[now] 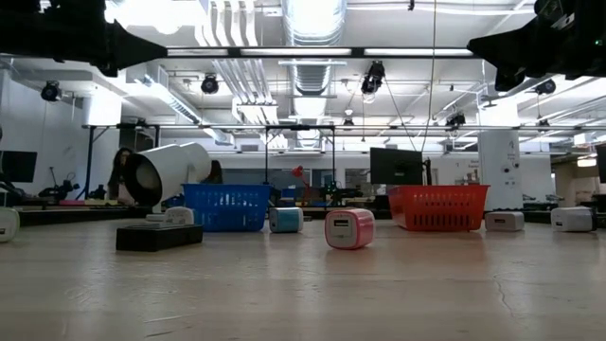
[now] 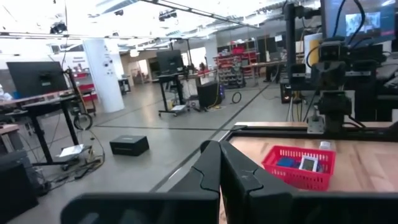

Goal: Pick & Place Office items
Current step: Put the pink charger adapter into the blue bin

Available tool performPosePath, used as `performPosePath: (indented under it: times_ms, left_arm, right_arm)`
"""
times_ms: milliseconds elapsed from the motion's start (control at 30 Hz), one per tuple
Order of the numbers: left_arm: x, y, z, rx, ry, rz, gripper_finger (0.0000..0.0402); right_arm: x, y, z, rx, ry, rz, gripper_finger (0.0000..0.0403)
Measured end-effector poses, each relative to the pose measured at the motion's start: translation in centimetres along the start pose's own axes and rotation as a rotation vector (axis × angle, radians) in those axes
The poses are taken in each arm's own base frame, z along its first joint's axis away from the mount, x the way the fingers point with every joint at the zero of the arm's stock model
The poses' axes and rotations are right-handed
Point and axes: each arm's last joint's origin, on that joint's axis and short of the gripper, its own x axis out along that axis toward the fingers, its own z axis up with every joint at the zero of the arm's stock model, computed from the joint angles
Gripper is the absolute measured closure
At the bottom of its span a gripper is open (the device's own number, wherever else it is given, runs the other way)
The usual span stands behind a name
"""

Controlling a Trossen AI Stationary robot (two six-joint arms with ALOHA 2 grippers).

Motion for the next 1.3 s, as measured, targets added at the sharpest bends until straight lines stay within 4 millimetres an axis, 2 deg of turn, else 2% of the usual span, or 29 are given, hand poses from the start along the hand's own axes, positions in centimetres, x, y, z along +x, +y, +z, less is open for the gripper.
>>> performPosePath:
  times_ms: [533, 733, 1300]
  left_arm:
    - [0.1, -0.1, 0.3, 0.019, -0.033, -0.039, 0.0395]
    - [0.1, -0.1, 0.5, -0.045, -0.057, -0.036, 0.0399]
    - [0.0, 0.0, 0.3, -0.033, -0.027, -0.019, 0.0396]
  right_arm:
    - [0.4, -0.1, -0.5, -0.023, 0.049, -0.046, 0.0394]
    - [0.8, -0.2, -0.5, -0.028, 0.052, -0.048, 0.0394]
    - [1.2, -0.2, -0.5, -0.026, 0.050, -0.049, 0.0394]
